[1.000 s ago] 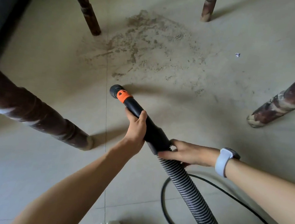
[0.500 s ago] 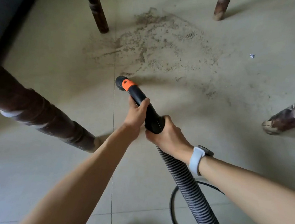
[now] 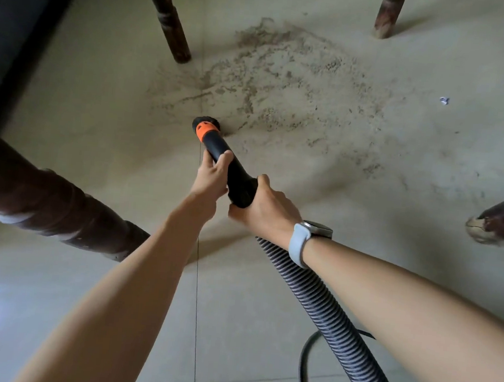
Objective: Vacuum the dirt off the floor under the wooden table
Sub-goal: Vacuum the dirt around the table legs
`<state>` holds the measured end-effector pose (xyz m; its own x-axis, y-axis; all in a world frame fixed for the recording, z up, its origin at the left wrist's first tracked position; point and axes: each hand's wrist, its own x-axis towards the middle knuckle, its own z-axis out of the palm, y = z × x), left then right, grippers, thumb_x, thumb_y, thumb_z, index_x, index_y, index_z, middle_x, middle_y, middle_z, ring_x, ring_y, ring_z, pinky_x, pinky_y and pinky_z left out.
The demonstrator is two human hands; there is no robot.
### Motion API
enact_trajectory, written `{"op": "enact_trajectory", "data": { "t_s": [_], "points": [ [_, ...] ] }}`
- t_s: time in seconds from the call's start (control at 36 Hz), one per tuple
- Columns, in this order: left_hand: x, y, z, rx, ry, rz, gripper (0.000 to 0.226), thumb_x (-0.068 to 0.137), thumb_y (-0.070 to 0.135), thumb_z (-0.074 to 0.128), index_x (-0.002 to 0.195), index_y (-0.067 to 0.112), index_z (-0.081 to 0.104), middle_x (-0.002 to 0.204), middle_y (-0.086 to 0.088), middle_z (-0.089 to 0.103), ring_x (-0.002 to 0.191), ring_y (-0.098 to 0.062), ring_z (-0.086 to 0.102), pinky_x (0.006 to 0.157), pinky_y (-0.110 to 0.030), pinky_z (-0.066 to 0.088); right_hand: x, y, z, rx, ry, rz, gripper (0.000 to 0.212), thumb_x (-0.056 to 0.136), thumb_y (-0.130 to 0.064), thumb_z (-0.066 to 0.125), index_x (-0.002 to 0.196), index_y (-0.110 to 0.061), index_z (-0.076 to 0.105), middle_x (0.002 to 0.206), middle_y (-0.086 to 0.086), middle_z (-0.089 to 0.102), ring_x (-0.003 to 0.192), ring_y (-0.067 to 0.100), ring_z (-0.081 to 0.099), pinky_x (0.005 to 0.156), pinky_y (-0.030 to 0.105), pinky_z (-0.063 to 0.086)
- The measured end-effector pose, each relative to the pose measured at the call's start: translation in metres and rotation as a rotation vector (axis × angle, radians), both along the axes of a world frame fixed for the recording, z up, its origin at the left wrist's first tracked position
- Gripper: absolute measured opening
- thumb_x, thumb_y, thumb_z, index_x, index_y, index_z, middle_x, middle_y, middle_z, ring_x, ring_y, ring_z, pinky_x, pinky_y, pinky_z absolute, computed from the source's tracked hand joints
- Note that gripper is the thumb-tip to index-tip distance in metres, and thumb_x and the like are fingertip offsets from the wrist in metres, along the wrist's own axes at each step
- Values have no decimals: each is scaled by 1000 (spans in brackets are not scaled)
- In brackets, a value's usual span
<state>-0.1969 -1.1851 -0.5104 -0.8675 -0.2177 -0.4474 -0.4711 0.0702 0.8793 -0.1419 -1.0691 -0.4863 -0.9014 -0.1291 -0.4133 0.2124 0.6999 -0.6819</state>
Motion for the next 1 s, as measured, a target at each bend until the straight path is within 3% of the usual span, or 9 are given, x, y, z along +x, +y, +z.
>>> {"op": "enact_trajectory", "data": {
  "t_s": [0.19,0.47,0.64,0.75,0.89,1.0],
  "points": [
    [23,18,-2,33,27,-48,32,95,32,46,127,25,43,104,-2,54,94,-20,52,79,-35,42,26,25,16,-35,-30,11,44,78,-43,64,103,-16,39,81,0,59,68,23,61,62,34,49],
    [55,45,12,242,-15,-21,37,98,31,43,133,23,41,122,-7,58,113,-25,56,84,-34,40,47,58,52,168,25,137,45,76,-45,63,99,-16,38,76,-2,56,64,19,58,52,30,40],
    [63,71,20,334,-39,-36,31,98,31,44,127,20,43,108,-4,59,91,-19,59,78,-31,39,47,90,74,245,13,213,43,75,-48,64,95,-20,37,74,-3,57,60,17,57,49,28,38],
    [63,85,18,305,-50,-68,37,98,29,44,131,14,39,88,3,51,71,-11,51,61,-25,35,52,103,64,195,-33,157,42,75,-47,65,93,-21,38,75,-2,60,58,17,59,49,27,41],
    [57,78,8,215,-33,-82,32,98,29,44,129,25,35,110,-2,51,100,-21,51,80,-32,42,53,90,39,119,-19,99,45,75,-44,67,102,-19,41,80,-1,61,63,20,63,53,31,47],
    [39,59,4,175,-10,-67,41,99,29,42,138,26,33,118,-3,52,106,-23,52,86,-36,39,35,71,28,117,29,116,46,78,-42,66,104,-16,39,78,-2,57,61,18,58,48,28,38]
  ]
}}
